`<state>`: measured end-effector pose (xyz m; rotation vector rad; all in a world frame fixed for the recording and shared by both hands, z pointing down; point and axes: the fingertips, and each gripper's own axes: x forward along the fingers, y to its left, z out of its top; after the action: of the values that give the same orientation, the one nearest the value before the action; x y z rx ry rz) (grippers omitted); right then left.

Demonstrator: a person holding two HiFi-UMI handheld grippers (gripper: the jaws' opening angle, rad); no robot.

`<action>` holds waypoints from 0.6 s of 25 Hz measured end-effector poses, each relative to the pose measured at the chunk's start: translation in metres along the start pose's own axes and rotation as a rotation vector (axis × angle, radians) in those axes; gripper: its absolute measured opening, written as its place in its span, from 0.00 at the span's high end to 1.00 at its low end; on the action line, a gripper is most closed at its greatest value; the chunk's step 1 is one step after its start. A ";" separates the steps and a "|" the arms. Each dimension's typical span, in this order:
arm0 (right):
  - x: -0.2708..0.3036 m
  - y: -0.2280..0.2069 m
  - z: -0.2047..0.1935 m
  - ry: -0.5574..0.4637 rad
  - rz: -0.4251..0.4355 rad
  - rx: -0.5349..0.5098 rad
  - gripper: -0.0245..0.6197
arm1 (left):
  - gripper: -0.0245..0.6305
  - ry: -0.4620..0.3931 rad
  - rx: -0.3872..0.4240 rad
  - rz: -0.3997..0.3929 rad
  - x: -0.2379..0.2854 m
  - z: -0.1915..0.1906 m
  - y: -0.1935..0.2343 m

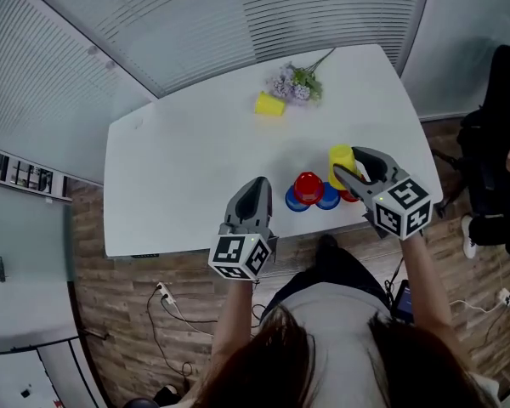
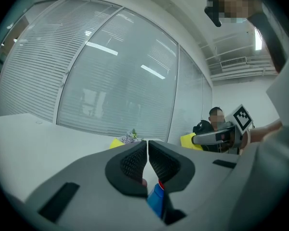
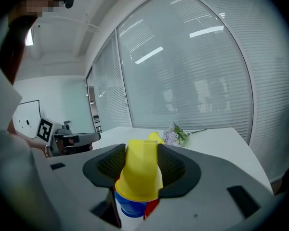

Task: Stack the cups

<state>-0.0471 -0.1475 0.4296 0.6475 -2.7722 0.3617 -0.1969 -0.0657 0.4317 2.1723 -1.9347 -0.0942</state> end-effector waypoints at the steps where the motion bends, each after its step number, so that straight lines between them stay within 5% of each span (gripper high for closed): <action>1: -0.001 0.002 -0.001 -0.007 -0.011 -0.012 0.60 | 0.92 0.001 0.001 -0.005 -0.001 0.000 0.000; 15: -0.011 0.016 -0.016 -0.118 -0.080 -0.137 0.60 | 0.92 0.012 0.006 -0.034 -0.016 -0.001 -0.010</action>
<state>-0.0413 -0.1245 0.4380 0.7650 -2.8400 0.1197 -0.1890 -0.0493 0.4286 2.2048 -1.8946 -0.0818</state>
